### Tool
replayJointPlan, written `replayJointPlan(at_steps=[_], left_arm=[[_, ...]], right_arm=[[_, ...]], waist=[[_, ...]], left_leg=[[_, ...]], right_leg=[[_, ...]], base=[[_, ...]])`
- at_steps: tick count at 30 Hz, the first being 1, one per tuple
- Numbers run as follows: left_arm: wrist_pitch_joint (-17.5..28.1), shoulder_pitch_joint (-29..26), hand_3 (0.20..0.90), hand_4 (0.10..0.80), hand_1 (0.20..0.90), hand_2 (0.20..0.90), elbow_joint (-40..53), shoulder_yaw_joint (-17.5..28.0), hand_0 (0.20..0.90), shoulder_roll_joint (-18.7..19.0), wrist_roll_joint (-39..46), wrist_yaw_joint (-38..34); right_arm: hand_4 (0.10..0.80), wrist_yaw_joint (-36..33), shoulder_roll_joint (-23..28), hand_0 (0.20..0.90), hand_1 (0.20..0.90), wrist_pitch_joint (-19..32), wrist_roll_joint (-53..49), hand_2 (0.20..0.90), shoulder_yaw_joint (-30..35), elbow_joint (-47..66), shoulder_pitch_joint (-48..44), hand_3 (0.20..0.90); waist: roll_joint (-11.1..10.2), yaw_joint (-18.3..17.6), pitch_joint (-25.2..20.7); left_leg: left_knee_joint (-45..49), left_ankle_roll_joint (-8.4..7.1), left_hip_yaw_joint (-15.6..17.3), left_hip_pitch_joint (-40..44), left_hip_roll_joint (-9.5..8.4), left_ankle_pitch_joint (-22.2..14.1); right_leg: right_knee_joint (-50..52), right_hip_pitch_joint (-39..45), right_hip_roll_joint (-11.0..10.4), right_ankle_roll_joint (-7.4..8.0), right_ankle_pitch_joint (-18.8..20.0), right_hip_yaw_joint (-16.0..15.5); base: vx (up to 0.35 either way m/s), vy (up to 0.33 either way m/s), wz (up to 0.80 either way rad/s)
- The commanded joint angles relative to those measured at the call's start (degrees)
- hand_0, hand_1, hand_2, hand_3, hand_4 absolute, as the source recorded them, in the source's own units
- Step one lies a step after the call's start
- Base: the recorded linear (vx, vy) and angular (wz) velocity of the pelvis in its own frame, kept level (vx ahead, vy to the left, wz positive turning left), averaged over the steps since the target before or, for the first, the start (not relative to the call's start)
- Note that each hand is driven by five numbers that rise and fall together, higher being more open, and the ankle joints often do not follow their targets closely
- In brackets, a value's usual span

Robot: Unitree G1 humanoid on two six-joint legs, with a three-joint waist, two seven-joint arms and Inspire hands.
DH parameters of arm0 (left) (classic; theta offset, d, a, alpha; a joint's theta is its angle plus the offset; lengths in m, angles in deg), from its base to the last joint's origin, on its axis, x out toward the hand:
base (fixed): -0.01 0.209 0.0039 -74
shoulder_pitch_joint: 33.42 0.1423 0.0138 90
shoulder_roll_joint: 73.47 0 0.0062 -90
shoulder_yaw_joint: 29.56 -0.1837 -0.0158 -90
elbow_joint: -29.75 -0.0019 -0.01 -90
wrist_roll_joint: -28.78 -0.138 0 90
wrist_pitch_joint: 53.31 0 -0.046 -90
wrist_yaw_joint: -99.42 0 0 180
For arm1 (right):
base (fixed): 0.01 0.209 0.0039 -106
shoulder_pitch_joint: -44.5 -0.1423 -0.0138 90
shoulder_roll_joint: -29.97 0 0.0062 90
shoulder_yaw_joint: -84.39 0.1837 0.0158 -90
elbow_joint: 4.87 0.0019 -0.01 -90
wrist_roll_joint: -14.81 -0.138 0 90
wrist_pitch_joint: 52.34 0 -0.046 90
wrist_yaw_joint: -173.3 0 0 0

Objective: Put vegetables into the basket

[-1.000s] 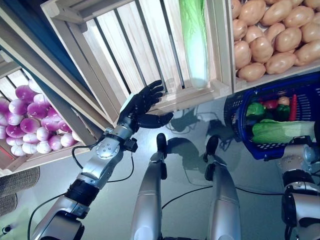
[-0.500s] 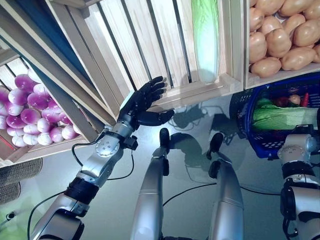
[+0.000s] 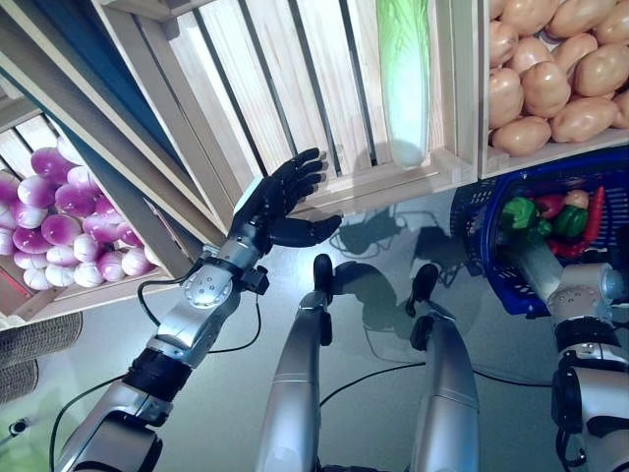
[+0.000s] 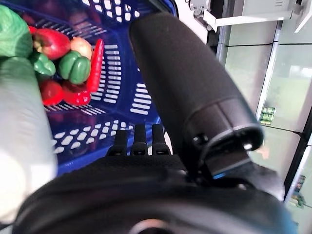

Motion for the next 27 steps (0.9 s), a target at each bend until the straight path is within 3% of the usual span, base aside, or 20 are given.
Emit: replayJointPlan(at_steps=[1, 6, 12, 20, 24, 27], left_arm=[[8.4, -2.5, 0.9, 0.8, 0.9, 0.9, 9.8, 2.3, 0.9, -0.3, -1.6, 0.7], [10.5, -5.5, 0.9, 0.8, 0.9, 0.9, 9.9, 2.4, 0.9, 1.7, -14.8, -4.6], [6.6, -8.8, 0.9, 0.8, 0.9, 0.9, 9.3, 4.5, 0.9, 6.7, -23.6, -7.7], [3.5, -11.3, 0.9, 0.8, 0.9, 0.9, 7.7, 7.5, 0.9, 13.7, -37.2, -13.4], [3.6, -11.7, 0.9, 0.8, 0.9, 0.9, 7.0, 8.6, 0.9, 16.1, -48.6, -16.1], [2.2, -14.2, 0.9, 0.8, 0.9, 0.9, 6.3, 6.8, 0.9, 20.3, -56.3, -17.3]], right_arm=[[0.8, -2.0, 8.4, 0.9, 0.9, 2.5, 4.5, 0.9, 0.5, 2.2, 2.7, 0.9], [0.8, 3.4, 5.9, 0.9, 0.9, 3.6, 3.9, 0.9, -0.9, 3.2, 3.6, 0.9], [0.8, 11.1, 2.7, 0.9, 0.9, 3.6, 4.3, 0.9, -1.9, 7.9, 7.3, 0.9], [0.8, 22.0, -4.3, 0.9, 0.9, 1.4, 8.1, 0.9, -6.6, 21.4, 19.0, 0.9], [0.8, 26.4, -6.0, 0.9, 0.9, -1.2, 12.6, 0.9, -9.5, 27.4, 25.2, 0.9], [0.8, 30.5, -6.1, 0.9, 0.9, -2.2, 12.1, 0.9, -11.7, 29.4, 28.5, 0.9]], waist=[[1.8, -1.2, 0.0], [1.3, -1.8, 0.0], [1.0, -2.8, 0.0], [-0.4, -5.6, 0.0], [-1.0, -6.7, 0.0], [-1.3, -7.6, 0.0]], left_leg=[[3.2, -0.44, -1.5, 0.8, -2.1, -4.0], [1.4, -0.84, -1.1, 4.3, -1.97, -3.4], [-1.7, -1.37, 0.4, 9.0, -1.62, -2.5], [-4.6, -1.88, 2.5, 13.6, 0.06, -1.7], [-5.0, -1.95, 3.3, 15.1, 0.71, -1.6], [-5.8, -2.1, 3.9, 16.7, 1.2, -1.5]], right_leg=[[1.0, 5.1, 1.7, -0.32, -0.8, -1.9], [-1.6, 9.0, 2.8, -0.51, -0.6, -2.1], [-3.7, 13.3, 3.5, -0.39, -0.9, -1.7], [-5.2, 16.9, 5.2, -0.74, -1.8, -0.3], [-5.4, 18.1, 5.7, -1.07, -2.5, 0.0], [-5.6, 19.3, 5.6, -1.0, -2.8, 0.1]], base=[[0.041, 0.027, 0.0], [0.048, 0.042, -0.02], [0.053, 0.102, -0.08], [0.037, 0.108, -0.09], [0.017, 0.09, -0.06], [0.026, 0.098, -0.05]])
